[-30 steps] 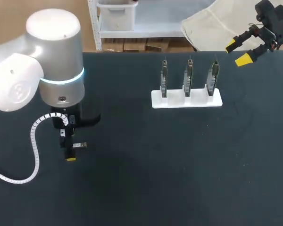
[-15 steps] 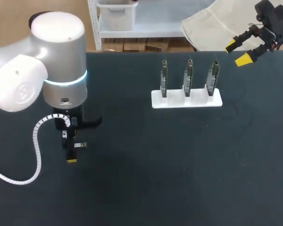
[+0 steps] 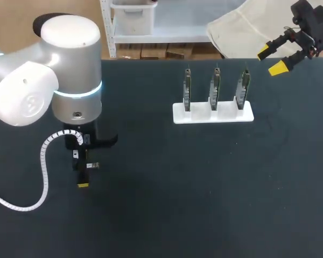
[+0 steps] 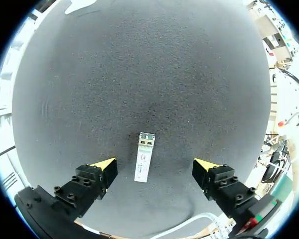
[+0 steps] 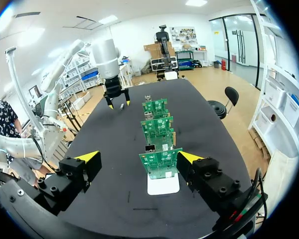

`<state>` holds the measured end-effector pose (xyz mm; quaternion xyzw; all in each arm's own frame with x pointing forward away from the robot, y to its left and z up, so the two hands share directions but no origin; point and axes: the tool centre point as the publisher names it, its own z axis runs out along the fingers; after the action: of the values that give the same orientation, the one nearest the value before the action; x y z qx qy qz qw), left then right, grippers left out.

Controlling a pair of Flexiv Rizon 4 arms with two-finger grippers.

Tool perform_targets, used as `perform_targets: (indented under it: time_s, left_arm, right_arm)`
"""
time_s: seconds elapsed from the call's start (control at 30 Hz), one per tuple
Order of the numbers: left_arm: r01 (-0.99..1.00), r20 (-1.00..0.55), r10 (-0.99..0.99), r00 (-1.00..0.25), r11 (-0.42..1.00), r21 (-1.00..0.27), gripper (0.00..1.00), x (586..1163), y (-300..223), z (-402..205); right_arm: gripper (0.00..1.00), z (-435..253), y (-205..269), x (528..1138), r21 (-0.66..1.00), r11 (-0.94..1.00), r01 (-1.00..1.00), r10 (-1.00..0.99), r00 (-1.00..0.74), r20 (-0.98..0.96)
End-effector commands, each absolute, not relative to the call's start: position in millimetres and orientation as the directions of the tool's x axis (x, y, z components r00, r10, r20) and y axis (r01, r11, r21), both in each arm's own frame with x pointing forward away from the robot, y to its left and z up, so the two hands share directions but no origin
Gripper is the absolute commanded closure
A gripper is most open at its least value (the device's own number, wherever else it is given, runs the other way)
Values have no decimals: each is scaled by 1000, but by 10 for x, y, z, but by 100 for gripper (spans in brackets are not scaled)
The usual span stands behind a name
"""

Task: Pick up the optical module with the left hand, and insert it into the network port with the right hand.

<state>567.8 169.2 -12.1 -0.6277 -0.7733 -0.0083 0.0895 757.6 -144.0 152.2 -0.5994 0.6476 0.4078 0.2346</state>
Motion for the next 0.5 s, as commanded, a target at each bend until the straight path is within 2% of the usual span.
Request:
perform_targets:
  time_s: [0.03,0.5]
  left_arm:
    - [971,143,970,-196,212,-107,0,5716,1728,-147]
    - [978,157,972,-173,189,-89,0,5740,1727,-149]
  right_arm:
    - [0,1522,-1440,7575,246,-51,-968,-585,-171,-793]
    - [0,1522,-1440,7575,246,-51,-968,-585,-171,-793]
